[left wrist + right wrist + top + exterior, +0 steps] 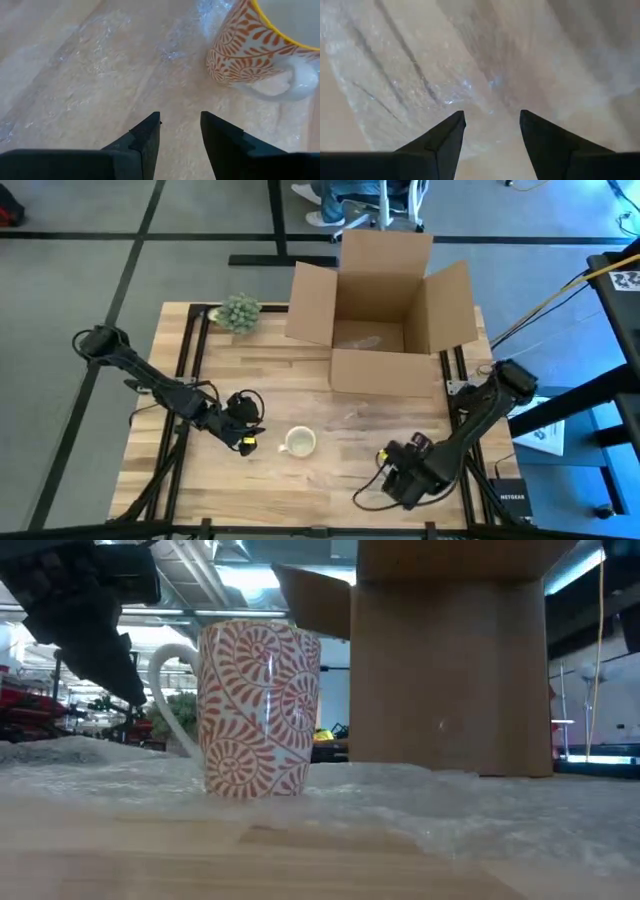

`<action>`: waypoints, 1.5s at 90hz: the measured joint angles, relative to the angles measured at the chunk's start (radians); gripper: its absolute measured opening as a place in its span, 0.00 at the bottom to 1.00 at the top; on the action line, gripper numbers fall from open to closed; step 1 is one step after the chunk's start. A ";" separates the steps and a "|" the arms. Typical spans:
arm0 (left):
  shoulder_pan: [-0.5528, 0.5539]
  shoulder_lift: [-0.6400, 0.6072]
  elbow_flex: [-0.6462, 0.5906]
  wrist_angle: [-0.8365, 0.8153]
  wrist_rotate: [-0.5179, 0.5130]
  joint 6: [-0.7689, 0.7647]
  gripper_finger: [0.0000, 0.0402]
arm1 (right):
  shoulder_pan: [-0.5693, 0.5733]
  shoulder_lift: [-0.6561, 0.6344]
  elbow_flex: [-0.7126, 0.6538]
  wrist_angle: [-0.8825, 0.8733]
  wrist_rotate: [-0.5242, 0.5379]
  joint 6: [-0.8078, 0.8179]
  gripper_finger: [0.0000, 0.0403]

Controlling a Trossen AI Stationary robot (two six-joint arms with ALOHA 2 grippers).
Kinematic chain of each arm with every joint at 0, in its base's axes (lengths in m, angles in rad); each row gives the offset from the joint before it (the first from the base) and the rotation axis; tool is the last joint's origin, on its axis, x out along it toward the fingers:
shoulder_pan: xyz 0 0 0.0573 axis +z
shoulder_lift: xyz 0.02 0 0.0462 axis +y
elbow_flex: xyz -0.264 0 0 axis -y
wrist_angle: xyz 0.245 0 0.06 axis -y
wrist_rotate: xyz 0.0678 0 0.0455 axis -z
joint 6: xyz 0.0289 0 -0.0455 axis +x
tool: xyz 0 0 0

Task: Wrap mug
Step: Wrap the orange patterned mug with the bubble wrap

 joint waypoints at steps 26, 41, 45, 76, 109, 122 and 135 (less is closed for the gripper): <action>0.000 0.000 0.000 0.029 -0.005 0.008 0.31 | 0.062 -0.103 -0.244 0.223 -0.097 0.284 0.45; 0.000 0.000 0.000 0.036 -0.019 0.038 0.31 | 0.055 -0.081 -0.334 0.498 0.006 0.237 0.45; 0.000 0.000 0.000 0.034 -0.021 0.042 0.31 | 0.054 -0.076 -0.336 0.515 0.049 0.200 0.44; 0.007 0.000 0.000 0.032 -0.065 0.053 0.31 | -0.060 -0.073 -0.315 0.827 0.293 -0.374 0.03; 0.007 0.000 0.000 0.033 -0.089 0.078 0.31 | -0.267 -0.065 -0.121 1.153 0.333 -1.275 0.01; 0.007 0.000 0.000 0.034 -0.094 0.077 0.31 | -0.357 -0.016 -0.094 1.200 0.208 -1.357 0.00; 0.006 0.000 0.001 0.032 -0.093 0.077 0.31 | -0.419 0.113 0.014 1.227 0.098 -1.447 0.00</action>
